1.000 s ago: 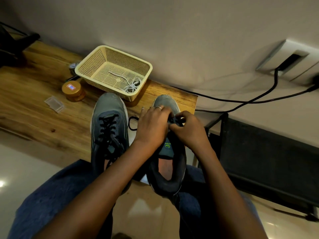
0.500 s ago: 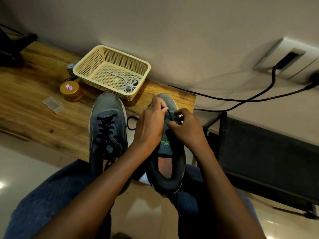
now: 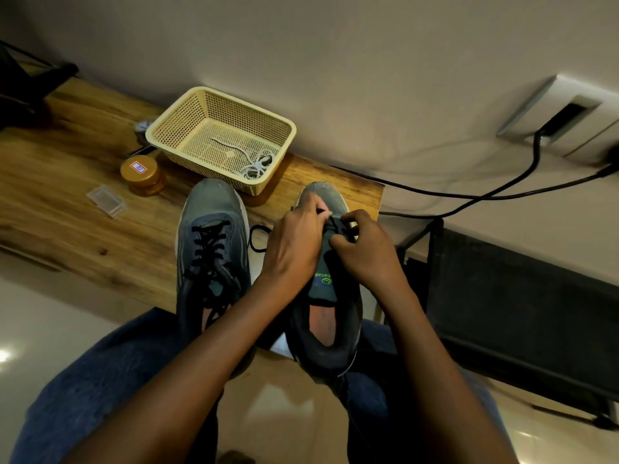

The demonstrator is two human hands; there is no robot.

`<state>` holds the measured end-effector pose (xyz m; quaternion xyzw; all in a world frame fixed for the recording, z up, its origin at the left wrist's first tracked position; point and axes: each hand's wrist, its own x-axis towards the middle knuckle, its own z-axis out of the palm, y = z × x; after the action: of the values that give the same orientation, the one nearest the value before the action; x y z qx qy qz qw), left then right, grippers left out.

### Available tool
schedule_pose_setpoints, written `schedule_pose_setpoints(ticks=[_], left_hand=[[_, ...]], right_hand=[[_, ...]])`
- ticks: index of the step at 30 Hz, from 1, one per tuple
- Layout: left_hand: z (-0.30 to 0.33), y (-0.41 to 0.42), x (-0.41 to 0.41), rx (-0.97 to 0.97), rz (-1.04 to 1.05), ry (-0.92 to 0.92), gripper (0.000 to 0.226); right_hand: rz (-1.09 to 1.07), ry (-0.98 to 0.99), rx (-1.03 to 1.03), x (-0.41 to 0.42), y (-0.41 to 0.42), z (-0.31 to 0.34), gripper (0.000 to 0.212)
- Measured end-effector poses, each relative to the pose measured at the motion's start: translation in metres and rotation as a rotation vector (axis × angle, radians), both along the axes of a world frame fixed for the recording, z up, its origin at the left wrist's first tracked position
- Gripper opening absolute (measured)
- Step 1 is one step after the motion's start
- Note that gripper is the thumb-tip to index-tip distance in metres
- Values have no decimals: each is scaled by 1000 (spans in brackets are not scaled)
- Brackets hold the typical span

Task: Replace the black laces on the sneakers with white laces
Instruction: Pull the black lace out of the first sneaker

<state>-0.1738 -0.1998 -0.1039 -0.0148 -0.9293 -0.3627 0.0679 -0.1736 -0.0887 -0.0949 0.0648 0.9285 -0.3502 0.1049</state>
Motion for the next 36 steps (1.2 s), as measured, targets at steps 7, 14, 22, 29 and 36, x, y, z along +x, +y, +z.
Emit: schedule_pose_setpoints(ticks=[7, 14, 22, 29, 36], left_hand=[[-2, -2, -3, -87, -120, -67, 20], [-4, -1, -3, -184, -94, -9, 13], [-8, 1, -2, 38, 0, 7, 10], [-13, -1, -7, -225, -143, -52, 15], [-8, 2, -5, 29, 85, -21, 13]], right_hand=[[12, -20, 45, 0, -1, -1, 43], [22, -5, 42, 0, -2, -1, 42], [15, -16, 47, 0, -3, 0, 44], [30, -28, 71, -1, -3, 0, 44], [-4, -30, 8, -1, -2, 3, 46]])
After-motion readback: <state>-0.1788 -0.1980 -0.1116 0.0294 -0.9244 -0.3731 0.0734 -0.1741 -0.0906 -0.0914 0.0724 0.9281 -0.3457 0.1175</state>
